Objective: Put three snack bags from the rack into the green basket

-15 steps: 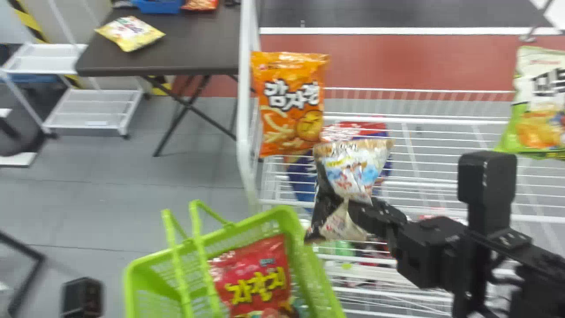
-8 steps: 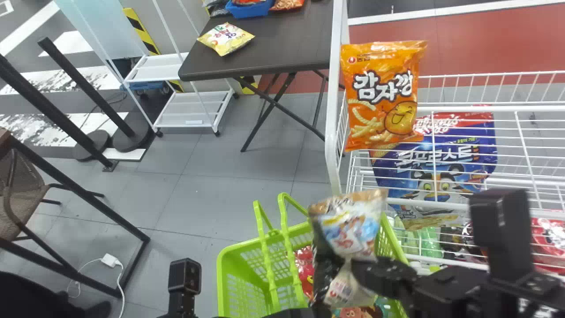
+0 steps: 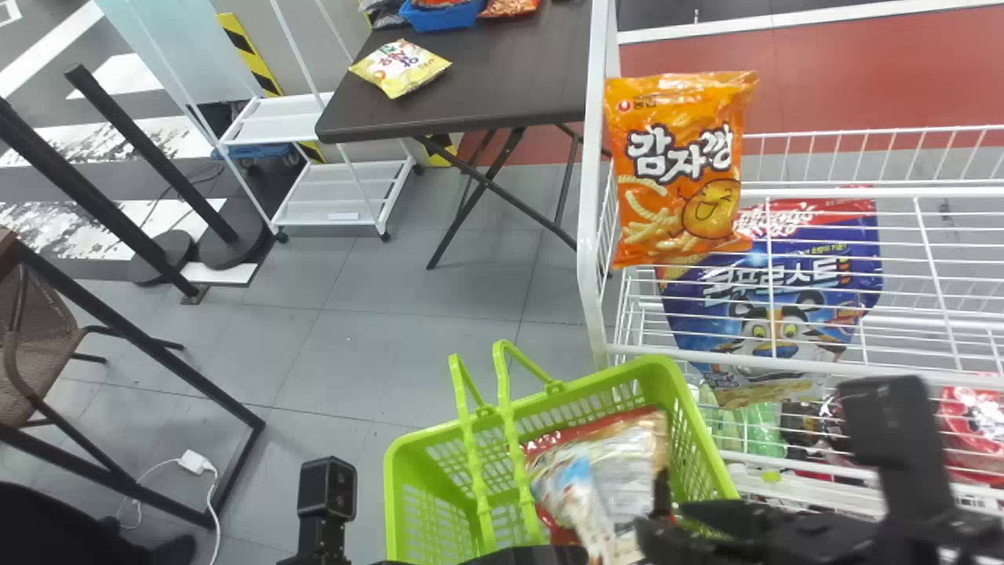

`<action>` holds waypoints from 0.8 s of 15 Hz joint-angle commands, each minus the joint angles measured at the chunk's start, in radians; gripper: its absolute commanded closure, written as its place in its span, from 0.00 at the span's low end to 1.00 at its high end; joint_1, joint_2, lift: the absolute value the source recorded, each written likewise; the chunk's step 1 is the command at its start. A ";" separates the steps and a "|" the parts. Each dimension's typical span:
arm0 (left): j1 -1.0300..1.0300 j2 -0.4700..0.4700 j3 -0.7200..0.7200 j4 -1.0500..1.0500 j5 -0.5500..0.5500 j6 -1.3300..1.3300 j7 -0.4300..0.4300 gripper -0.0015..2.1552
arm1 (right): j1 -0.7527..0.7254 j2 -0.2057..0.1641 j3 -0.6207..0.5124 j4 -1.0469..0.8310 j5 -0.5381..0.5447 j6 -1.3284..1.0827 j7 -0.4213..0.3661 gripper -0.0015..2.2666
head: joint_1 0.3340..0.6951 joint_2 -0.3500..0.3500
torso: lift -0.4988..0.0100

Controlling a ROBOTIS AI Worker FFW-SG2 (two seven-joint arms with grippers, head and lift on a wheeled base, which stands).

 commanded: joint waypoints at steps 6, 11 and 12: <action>0.009 0.011 0.001 0.003 0.008 0.001 -0.010 1.00 | -0.102 0.011 -0.368 0.017 0.190 -0.227 -0.038 0.02 | 1.00 0.61 | 0.98; 0.022 0.023 0.001 0.003 0.022 0.001 -0.010 1.00 | -0.287 0.011 -0.485 0.306 0.318 -0.417 -0.069 0.02 | 1.00 0.21 | 0.98; 0.025 0.026 0.001 0.003 0.022 0.001 -0.010 1.00 | -0.324 0.011 -0.499 0.379 0.354 -0.500 -0.069 0.02 | 1.00 0.17 | 0.98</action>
